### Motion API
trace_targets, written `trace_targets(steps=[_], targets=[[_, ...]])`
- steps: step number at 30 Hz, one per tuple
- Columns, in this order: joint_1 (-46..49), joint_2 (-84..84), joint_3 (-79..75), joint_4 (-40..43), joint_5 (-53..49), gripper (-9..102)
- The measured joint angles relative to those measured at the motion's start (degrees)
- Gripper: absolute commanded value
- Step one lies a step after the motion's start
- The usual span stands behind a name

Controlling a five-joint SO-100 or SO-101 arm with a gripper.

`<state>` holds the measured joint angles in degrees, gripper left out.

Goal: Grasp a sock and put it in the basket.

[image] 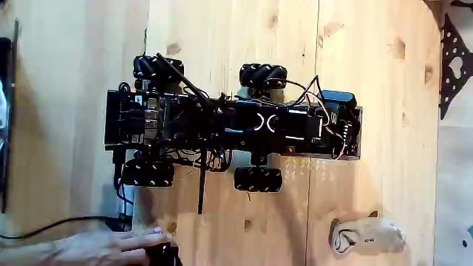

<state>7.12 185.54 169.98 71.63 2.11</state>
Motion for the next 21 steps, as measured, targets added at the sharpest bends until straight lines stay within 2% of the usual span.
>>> trace_targets(steps=[4,13,21], targets=[[-3.2,0.1,0.0,0.1,-3.2,3],[-3.8,0.1,-0.5,0.3,-4.0,7],[-3.8,-3.2,-17.1,3.6,0.5,11]])
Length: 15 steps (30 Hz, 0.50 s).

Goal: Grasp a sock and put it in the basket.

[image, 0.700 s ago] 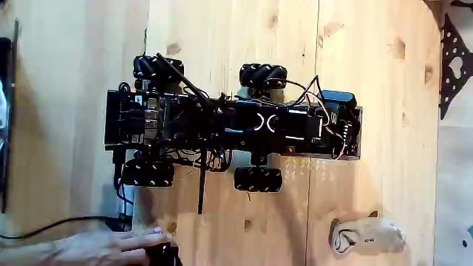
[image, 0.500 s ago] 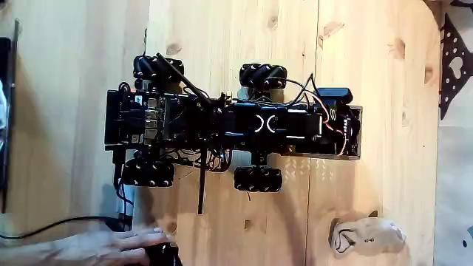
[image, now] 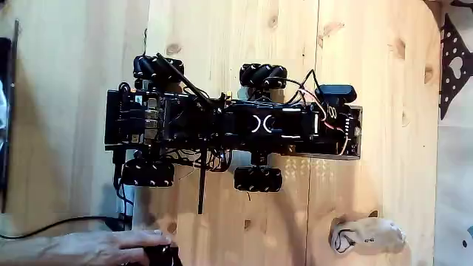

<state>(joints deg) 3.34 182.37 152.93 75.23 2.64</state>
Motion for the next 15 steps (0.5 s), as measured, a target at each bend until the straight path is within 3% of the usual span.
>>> trace_targets(steps=[8,15], targets=[[6.3,-18.8,-23.2,0.4,2.5,12],[4.8,-30.1,-34.5,2.5,1.9,12]])
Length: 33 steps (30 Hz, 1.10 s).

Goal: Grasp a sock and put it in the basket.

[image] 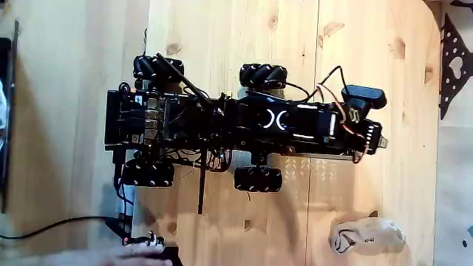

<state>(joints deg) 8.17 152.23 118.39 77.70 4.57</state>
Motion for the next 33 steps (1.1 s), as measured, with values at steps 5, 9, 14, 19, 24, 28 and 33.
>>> trace_targets(steps=[5,9,14,19,24,28,33], targets=[[-1.1,-10.9,-9.0,0.0,0.1,12],[0.5,-20.0,-15.8,-0.1,1.0,12],[4.2,-28.5,-17.7,-4.6,2.9,12],[10.5,-38.4,-17.7,-11.4,3.1,13],[17.0,-48.2,-19.2,-16.8,2.2,17],[22.3,-58.2,-28.1,-14.5,0.3,18],[28.2,-70.5,-40.3,-10.0,-1.9,25]])
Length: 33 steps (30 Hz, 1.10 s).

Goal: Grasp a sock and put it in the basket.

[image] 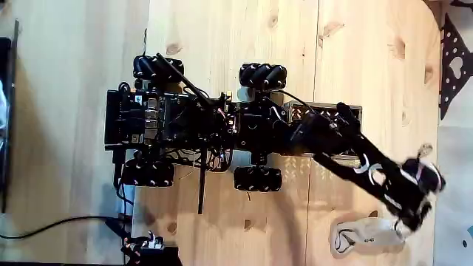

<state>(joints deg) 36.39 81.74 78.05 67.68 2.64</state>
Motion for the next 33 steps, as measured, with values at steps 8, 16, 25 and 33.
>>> trace_targets(steps=[8,16,25,33], targets=[[5.9,-12.1,-3.7,-7.8,-4.1,36],[8.7,-19.9,-3.7,-14.2,-9.7,40],[8.3,-23.8,-3.7,-19.7,-9.5,38],[8.4,-29.1,-5.2,-21.1,-8.5,38]])
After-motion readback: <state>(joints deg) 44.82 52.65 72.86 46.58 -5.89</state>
